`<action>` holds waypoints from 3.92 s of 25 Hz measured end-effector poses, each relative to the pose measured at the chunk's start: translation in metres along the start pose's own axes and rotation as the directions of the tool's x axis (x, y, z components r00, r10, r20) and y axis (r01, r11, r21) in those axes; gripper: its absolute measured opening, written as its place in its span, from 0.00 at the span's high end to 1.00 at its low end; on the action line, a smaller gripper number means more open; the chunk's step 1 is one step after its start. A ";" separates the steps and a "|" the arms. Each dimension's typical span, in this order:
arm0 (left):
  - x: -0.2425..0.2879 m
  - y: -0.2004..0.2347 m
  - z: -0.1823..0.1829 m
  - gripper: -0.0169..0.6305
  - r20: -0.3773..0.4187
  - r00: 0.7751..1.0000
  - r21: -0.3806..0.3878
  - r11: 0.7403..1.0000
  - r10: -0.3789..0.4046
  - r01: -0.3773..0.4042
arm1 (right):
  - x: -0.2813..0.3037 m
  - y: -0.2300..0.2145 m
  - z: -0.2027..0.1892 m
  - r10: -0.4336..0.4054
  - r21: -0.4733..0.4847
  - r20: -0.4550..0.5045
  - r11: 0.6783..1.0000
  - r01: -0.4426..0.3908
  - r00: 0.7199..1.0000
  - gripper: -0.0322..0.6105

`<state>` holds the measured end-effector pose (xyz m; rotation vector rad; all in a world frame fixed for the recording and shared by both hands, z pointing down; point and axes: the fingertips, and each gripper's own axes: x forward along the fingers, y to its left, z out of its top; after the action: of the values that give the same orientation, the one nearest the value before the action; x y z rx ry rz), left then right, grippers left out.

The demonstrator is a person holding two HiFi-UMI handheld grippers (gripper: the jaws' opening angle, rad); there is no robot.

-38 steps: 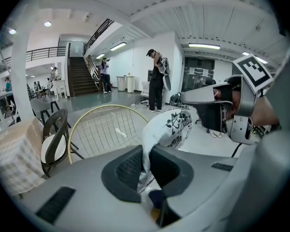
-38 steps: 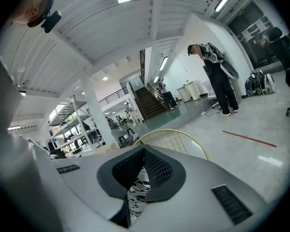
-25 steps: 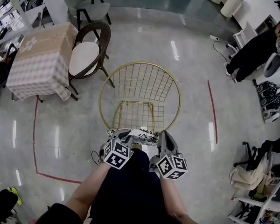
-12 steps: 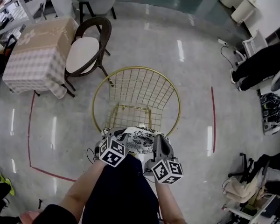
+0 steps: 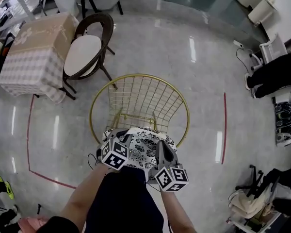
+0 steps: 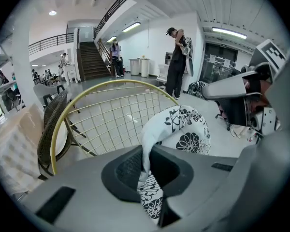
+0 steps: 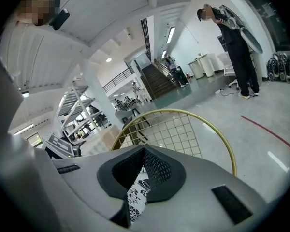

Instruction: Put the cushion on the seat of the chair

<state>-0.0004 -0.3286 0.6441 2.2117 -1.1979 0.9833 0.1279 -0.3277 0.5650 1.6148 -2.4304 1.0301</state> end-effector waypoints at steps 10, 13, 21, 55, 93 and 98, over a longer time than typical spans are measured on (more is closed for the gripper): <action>0.052 0.031 0.002 0.90 -0.021 1.000 -0.045 0.999 0.023 -0.024 | 0.053 -0.018 -0.008 0.024 -0.001 -0.055 1.000 -0.024 0.998 0.95; 0.064 0.041 0.002 0.90 -0.016 0.999 -0.055 0.998 0.036 -0.037 | 0.067 -0.020 -0.015 0.028 0.002 -0.064 1.000 -0.028 0.998 0.95; 0.092 0.071 -0.001 0.90 -0.024 0.997 -0.069 0.995 0.068 -0.070 | 0.095 -0.029 -0.023 0.023 0.011 -0.067 1.000 -0.022 0.997 0.95; 0.138 0.122 -0.024 0.28 -0.037 0.978 -0.112 0.972 0.205 -0.208 | 0.130 -0.043 -0.050 0.012 0.028 -0.067 1.000 -0.010 0.998 0.95; -0.102 0.001 0.073 0.94 0.398 0.917 -0.280 0.955 0.023 0.097 | -0.031 0.061 0.034 -0.016 0.034 0.143 0.999 0.011 0.990 0.95; -0.130 -0.008 0.071 0.94 0.432 0.902 -0.269 0.956 0.007 0.121 | -0.055 0.073 0.045 -0.029 0.005 0.198 1.000 0.029 0.980 0.95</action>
<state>-0.0152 -0.3011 0.4992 2.2660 -1.3488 0.2670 0.1064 -0.2912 0.4726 1.8304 -2.5181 0.9081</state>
